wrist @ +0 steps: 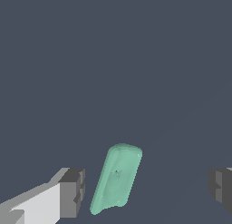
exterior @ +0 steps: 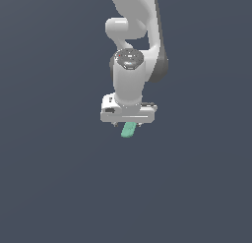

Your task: Pick up the object and move it to a goal position.

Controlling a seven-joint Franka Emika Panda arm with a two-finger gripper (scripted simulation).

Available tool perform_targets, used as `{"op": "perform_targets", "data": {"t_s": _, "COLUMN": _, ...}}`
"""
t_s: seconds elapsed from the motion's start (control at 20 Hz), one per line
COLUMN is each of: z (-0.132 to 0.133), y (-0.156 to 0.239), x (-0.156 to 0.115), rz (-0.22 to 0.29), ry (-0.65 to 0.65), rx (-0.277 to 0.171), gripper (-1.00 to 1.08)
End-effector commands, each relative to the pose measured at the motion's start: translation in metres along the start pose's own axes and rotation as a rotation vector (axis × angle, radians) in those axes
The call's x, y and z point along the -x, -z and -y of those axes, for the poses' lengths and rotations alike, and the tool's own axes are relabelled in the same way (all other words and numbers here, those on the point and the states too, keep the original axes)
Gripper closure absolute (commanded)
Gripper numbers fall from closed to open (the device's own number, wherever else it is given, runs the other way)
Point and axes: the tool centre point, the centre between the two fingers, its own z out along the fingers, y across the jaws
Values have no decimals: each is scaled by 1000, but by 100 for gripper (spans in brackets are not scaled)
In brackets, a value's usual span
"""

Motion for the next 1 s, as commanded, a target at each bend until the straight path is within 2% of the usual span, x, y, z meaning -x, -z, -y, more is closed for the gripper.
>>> {"op": "perform_targets", "data": {"t_s": 0.0, "z": 0, "y": 0, "x": 0, "rz": 0, "ry": 0, "rx": 0, "gripper": -92}}
{"op": "perform_targets", "data": {"t_s": 0.15, "z": -5, "y": -1, "x": 0, "rz": 2, "ry": -4, "rx": 3, "gripper": -92}}
{"op": "perform_targets", "data": {"t_s": 0.5, "z": -33, "y": -4, "x": 3, "rz": 14, "ry": -27, "rx": 19, "gripper": -92}}
{"op": "perform_targets", "data": {"t_s": 0.95, "z": -28, "y": -13, "x": 8, "rz": 12, "ry": -49, "rx": 15, "gripper": -92}}
